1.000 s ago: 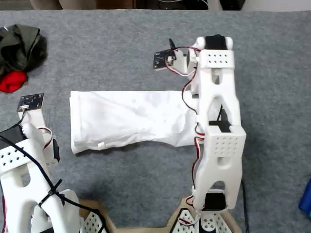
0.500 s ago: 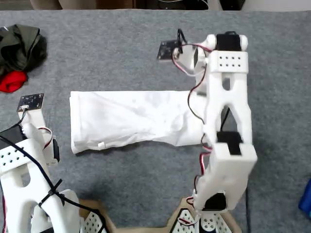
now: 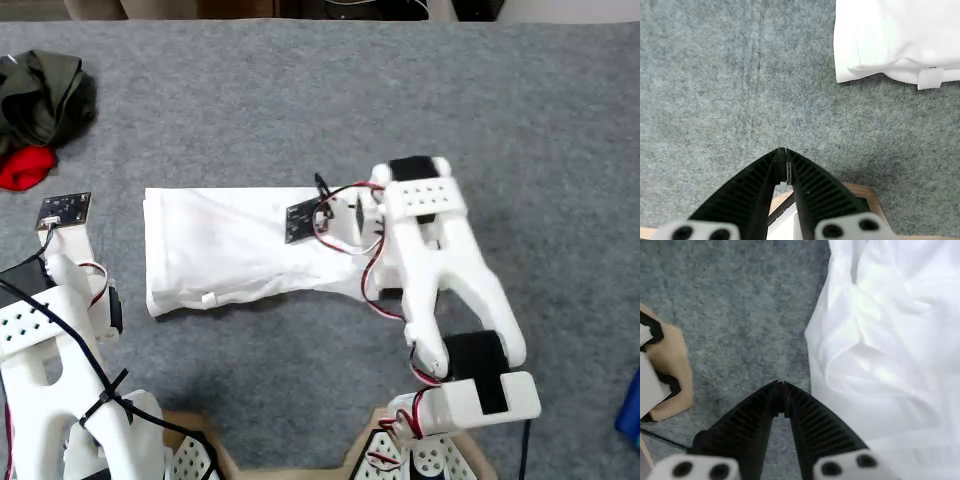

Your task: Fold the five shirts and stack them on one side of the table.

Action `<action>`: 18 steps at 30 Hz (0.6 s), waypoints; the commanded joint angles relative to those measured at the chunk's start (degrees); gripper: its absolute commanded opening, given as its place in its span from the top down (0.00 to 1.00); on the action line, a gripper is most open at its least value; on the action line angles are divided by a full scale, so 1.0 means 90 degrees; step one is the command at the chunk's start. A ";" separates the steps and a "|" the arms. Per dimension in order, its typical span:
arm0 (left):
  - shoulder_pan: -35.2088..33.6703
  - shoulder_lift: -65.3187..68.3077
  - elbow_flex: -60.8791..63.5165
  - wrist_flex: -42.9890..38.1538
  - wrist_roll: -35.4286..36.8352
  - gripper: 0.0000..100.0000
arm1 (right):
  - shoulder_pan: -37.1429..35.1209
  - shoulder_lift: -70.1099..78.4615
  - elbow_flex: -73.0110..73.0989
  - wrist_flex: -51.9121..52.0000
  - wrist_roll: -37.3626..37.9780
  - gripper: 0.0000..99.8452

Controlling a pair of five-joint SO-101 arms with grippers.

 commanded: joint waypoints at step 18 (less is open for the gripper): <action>-0.0029 -0.0063 -0.0244 0.0039 -0.0010 0.98 | -0.0777 0.3043 -0.3893 -0.0293 -0.0742 1.00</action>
